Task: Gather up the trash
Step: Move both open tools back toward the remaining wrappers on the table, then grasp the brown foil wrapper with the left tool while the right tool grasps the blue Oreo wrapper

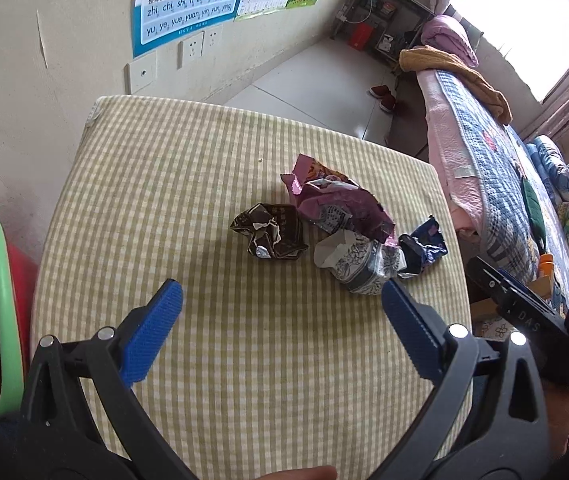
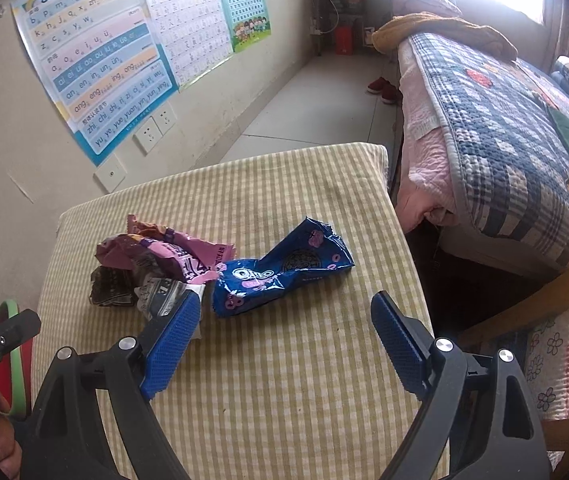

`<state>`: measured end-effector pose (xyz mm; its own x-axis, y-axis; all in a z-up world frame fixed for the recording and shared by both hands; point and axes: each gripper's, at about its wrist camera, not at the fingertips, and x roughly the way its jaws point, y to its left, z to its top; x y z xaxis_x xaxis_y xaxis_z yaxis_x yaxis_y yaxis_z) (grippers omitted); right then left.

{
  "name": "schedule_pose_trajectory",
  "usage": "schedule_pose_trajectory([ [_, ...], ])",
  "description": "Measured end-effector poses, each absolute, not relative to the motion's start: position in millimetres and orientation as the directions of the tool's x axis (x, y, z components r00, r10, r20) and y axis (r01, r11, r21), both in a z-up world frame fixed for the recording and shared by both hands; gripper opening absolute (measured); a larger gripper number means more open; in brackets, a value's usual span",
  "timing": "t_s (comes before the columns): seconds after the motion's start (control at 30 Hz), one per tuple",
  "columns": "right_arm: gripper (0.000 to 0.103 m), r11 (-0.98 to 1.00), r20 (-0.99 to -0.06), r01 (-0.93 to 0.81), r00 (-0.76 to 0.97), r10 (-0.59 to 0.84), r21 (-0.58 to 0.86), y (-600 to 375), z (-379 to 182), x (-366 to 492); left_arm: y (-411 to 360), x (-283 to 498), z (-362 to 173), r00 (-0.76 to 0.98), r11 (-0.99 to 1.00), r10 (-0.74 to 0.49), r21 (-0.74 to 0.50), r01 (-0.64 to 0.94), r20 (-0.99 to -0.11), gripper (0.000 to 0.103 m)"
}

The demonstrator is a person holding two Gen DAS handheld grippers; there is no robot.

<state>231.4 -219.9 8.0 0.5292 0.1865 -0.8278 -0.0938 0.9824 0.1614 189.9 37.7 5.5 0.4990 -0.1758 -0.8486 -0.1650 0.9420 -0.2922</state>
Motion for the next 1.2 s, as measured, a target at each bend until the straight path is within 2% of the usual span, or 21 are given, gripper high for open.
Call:
schedule_pose_trajectory([
  [0.27, 0.082, 0.98, -0.851, -0.022, 0.493, 0.181, 0.196, -229.9, -18.3, 262.8, 39.4, 225.9, -38.2, 0.453, 0.938, -0.182, -0.292, -0.186, -0.873, 0.097],
  [0.37, 0.078, 0.978, -0.865, 0.0, 0.467, 0.183, 0.207, -228.8, -29.4, 272.5, 41.2, 236.4, -50.2, 0.441, 0.933, -0.193, -0.304, -0.196, -0.877, 0.092],
  [0.43, 0.072, 0.974, -0.872, 0.008, 0.446, 0.2, 0.228, -227.6, -36.9, 276.9, 41.9, 241.4, -57.0, 0.433, 0.928, -0.203, -0.314, -0.201, -0.878, 0.084],
  [0.47, 0.066, 0.972, -0.876, 0.011, 0.435, 0.206, 0.234, -226.3, -40.6, 278.7, 42.2, 243.4, -59.8, 0.43, 0.927, -0.204, -0.315, -0.204, -0.88, 0.081],
  [0.53, 0.057, 0.97, -0.883, 0.012, 0.417, 0.215, 0.242, -223.6, -46.4, 280.9, 41.6, 246.9, -64.9, 0.42, 0.927, -0.209, -0.316, -0.203, -0.883, 0.064],
  [0.6, 0.043, 0.969, -0.89, 0.009, 0.398, 0.225, 0.249, -220.5, -52.4, 282.6, 42.0, 249.6, -70.5, 0.406, 0.919, -0.233, -0.337, -0.205, -0.884, 0.054],
  [0.63, 0.04, 0.968, -0.891, 0.007, 0.391, 0.23, 0.252, -220.1, -54.4, 283.3, 41.4, 249.9, -69.9, 0.415, 0.918, -0.233, -0.34, -0.205, -0.88, 0.049],
  [0.7, 0.021, 0.967, -0.892, 0.0, 0.385, 0.236, 0.255, -219.9, -55.8, 283.3, 40.3, 250.1, -68.7, 0.417, 0.92, -0.235, -0.34, -0.197, -0.878, 0.045],
  [0.77, 0.013, 0.967, -0.892, -0.015, 0.384, 0.241, 0.255, -218.8, -54.4, 281.6, 40.5, 248.8, -67.1, 0.423, 0.919, -0.236, -0.342, -0.195, -0.875, 0.043],
  [0.8, 0.012, 0.967, -0.889, -0.023, 0.387, 0.243, 0.255, -219.0, -52.9, 279.7, 40.7, 247.7, -65.7, 0.427, 0.92, -0.233, -0.341, -0.194, -0.874, 0.032],
  [0.83, 0.011, 0.967, -0.887, -0.031, 0.391, 0.245, 0.253, -218.7, -50.8, 278.5, 41.1, 246.3, -63.2, 0.432, 0.919, -0.234, -0.343, -0.193, -0.871, 0.03],
  [1.2, 0.01, 0.972, -0.862, -0.079, 0.45, 0.234, 0.223, -218.0, -14.8, 255.3, 51.1, 220.5, -28.4, 0.472, 0.921, -0.217, -0.339, -0.192, -0.855, 0.029],
])
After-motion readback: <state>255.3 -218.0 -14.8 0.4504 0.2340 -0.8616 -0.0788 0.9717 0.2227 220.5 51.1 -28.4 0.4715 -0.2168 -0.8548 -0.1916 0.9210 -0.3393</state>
